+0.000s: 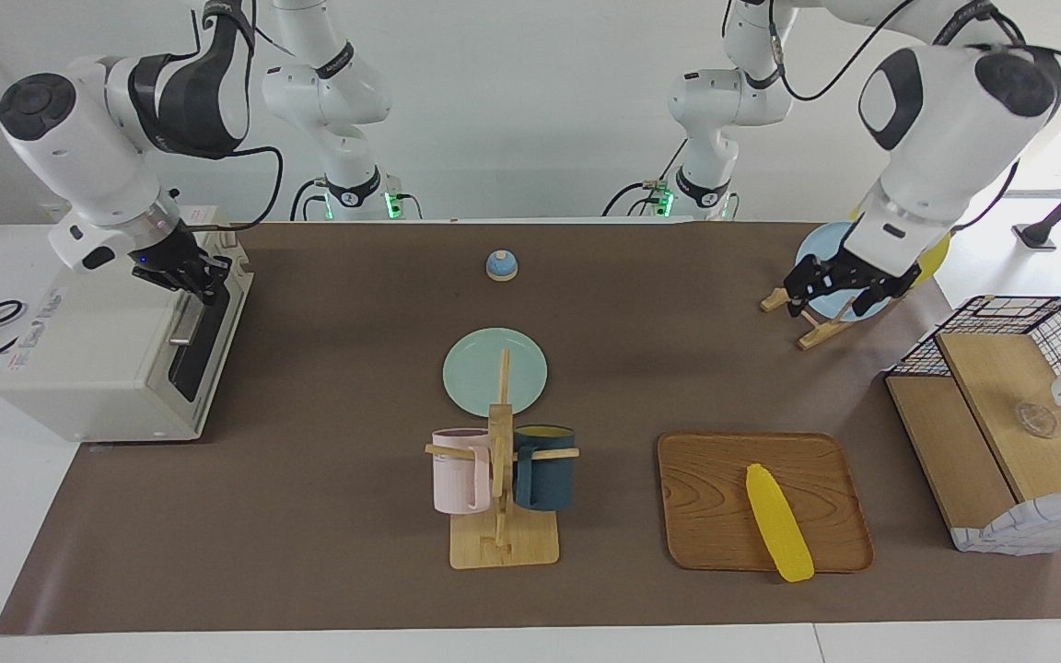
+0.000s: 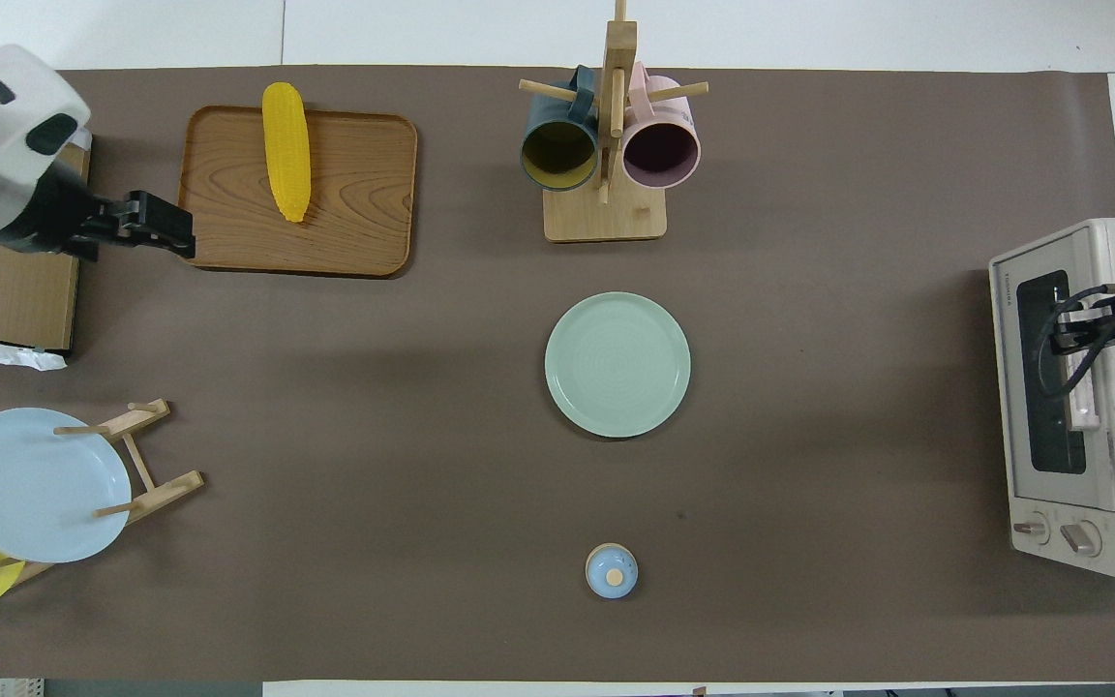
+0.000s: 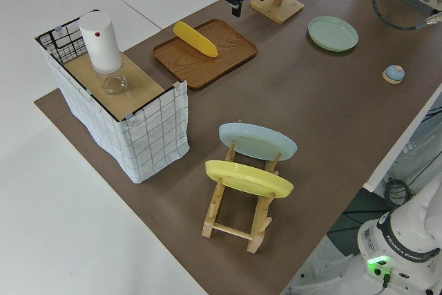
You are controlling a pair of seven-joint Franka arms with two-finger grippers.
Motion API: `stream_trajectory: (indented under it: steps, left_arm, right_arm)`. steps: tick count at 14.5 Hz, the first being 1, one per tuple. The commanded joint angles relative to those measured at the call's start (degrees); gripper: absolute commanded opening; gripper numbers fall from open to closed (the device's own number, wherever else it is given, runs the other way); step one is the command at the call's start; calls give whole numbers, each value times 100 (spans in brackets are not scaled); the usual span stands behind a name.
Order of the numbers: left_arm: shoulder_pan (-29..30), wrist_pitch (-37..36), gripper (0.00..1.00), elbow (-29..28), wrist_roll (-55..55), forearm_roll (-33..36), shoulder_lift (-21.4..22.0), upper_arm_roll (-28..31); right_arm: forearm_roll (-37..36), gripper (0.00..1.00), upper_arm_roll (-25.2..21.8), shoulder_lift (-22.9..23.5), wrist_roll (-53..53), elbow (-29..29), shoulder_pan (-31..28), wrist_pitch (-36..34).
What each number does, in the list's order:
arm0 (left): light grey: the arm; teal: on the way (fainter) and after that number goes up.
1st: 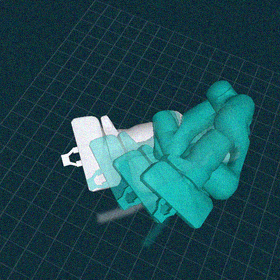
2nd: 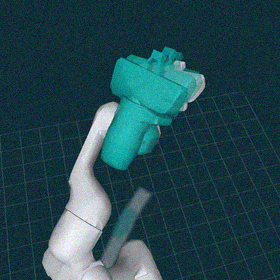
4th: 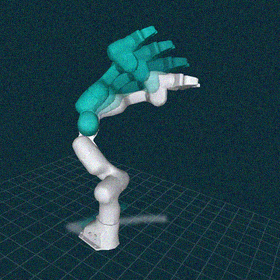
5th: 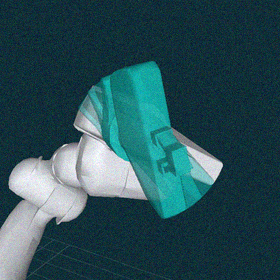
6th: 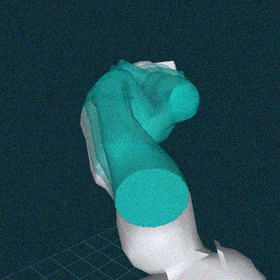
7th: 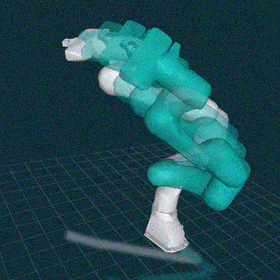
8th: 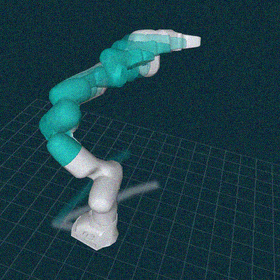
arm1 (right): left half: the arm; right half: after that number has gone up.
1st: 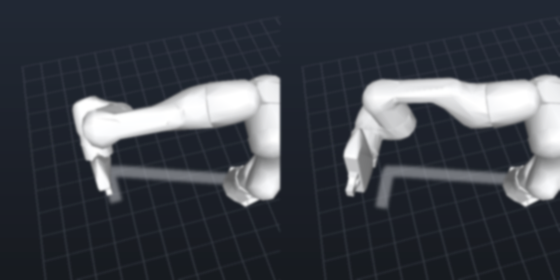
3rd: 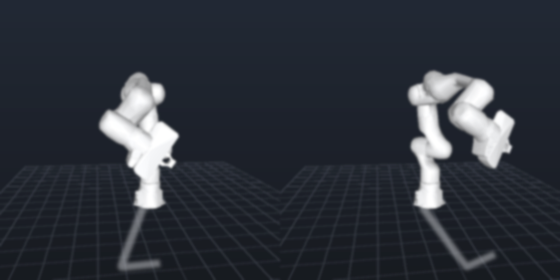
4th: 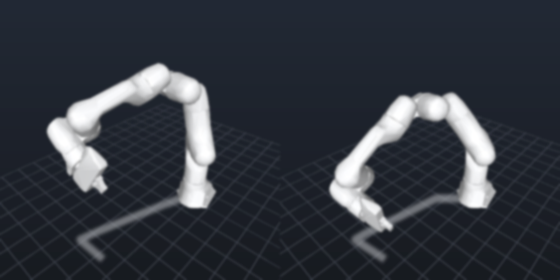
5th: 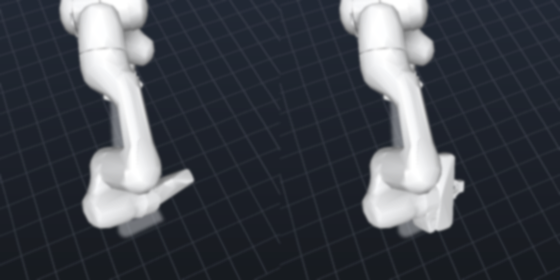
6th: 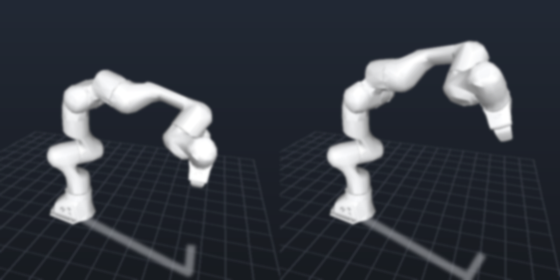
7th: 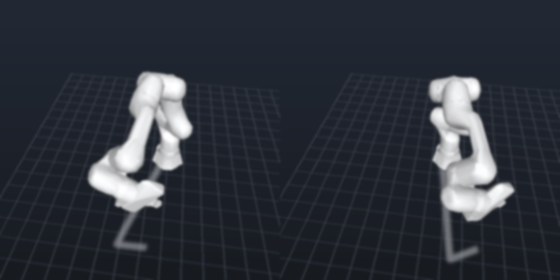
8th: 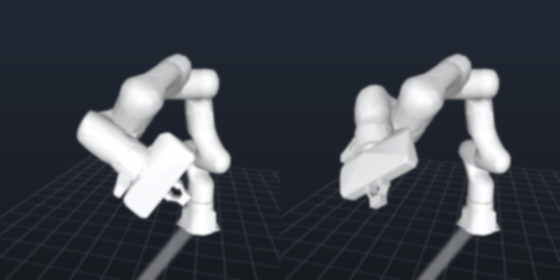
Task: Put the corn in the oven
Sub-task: 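Close the left gripper around the yellow corn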
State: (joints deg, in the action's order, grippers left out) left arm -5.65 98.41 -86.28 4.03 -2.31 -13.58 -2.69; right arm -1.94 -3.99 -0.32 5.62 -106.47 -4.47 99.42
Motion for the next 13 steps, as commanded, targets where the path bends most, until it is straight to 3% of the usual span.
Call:
stream_trajectory:
  steps: [1,3,5,8,13]
  left_arm:
    - [-165,107,100,1461,-34,-24,-1599,15]
    - [-165,519,100,2060,-43,-15,-2418,-73]
    - [-112,1011,100,2264,-69,-15,-2859,-134]
    - [-94,1785,100,2282,-113,29,-3176,-109]
    - [-95,2480,100,2300,-201,152,-3581,-47]
  right_arm:
    - [71,0,12,-127,-52,-233,-36,226]
    - [18,0,12,-109,-35,-286,-132,297]
    - [18,0,12,-91,-26,-374,-212,402]
    - [18,0,12,-100,-17,-506,-317,455]
    - [-140,0,3,-91,326,-629,-475,710]
